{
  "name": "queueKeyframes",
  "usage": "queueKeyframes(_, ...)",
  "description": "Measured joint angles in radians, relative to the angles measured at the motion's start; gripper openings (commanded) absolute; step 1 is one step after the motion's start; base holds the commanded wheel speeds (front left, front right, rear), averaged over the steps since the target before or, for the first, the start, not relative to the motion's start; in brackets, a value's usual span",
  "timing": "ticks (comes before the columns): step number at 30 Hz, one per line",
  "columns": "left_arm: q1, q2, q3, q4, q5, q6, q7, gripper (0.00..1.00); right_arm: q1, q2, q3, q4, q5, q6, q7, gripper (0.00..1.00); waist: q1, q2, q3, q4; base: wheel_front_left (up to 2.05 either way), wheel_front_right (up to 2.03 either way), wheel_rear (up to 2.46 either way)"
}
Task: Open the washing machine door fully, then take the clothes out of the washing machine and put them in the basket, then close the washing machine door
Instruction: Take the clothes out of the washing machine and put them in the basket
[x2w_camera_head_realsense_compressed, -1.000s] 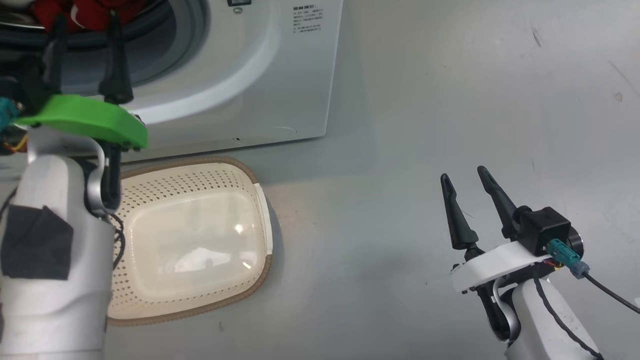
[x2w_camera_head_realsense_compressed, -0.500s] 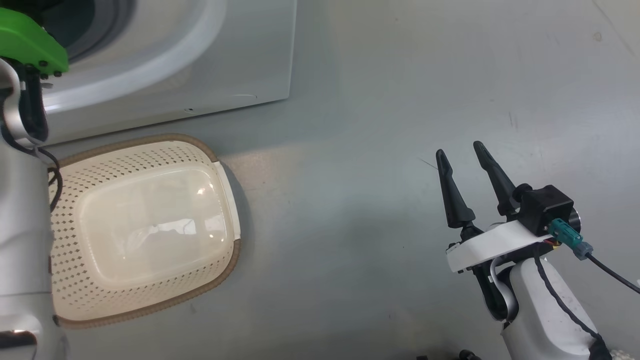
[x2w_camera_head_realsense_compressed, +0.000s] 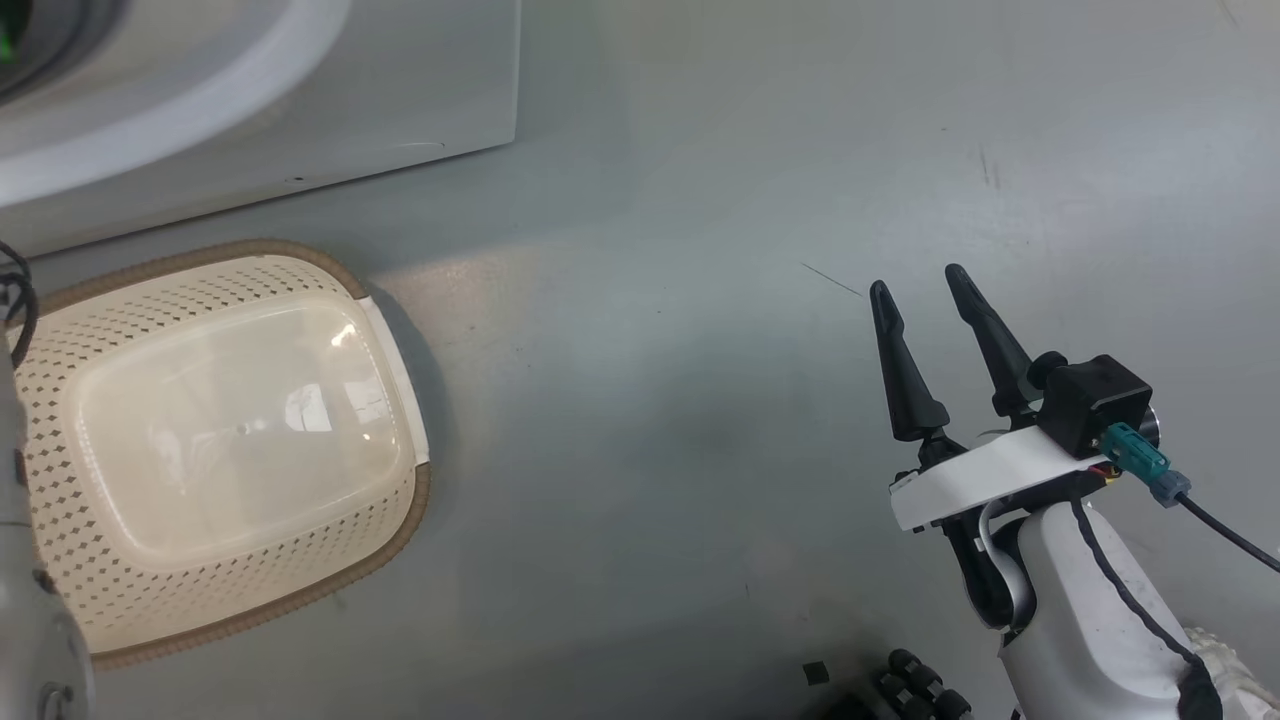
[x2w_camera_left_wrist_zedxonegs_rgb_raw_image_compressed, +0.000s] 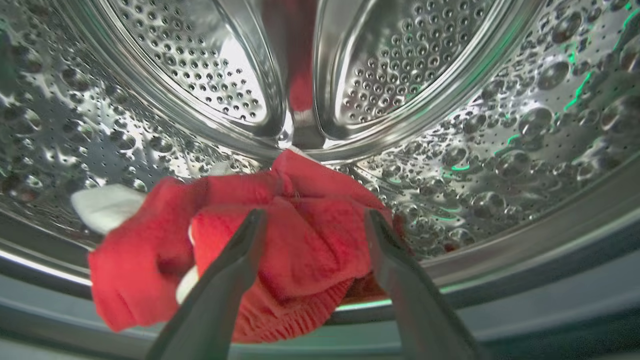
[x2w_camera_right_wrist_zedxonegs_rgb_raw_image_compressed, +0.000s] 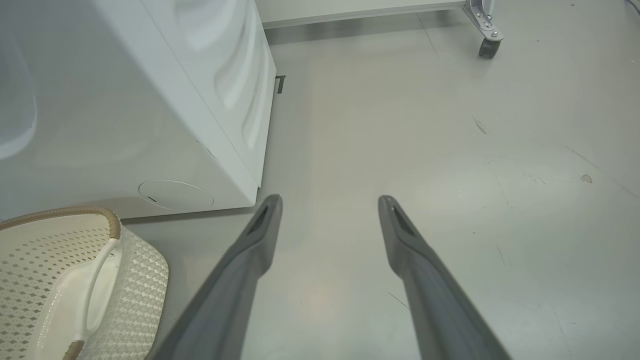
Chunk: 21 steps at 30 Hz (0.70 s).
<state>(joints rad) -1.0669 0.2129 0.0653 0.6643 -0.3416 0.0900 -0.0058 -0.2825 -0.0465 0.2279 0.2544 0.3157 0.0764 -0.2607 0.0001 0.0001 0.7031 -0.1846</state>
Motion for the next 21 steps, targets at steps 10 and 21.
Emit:
queueKeyframes(10, -0.032, -0.005, 0.046, 0.088, -0.009, 0.016, 0.007, 1.0, -0.004, 0.0, 0.002, 0.0, 0.002, -0.007, 0.0, 1.0, 0.0, 0.0, 0.027, -0.006, 0.0, 0.0, 0.0)
queueKeyframes(21, -0.054, -0.04, 0.057, 0.165, -0.009, 0.019, -0.023, 0.0, -0.023, 0.0, -0.016, 0.008, 0.001, -0.008, 0.0, 1.0, 0.0, 0.0, 0.03, 0.014, 0.0, 0.0, 0.0)
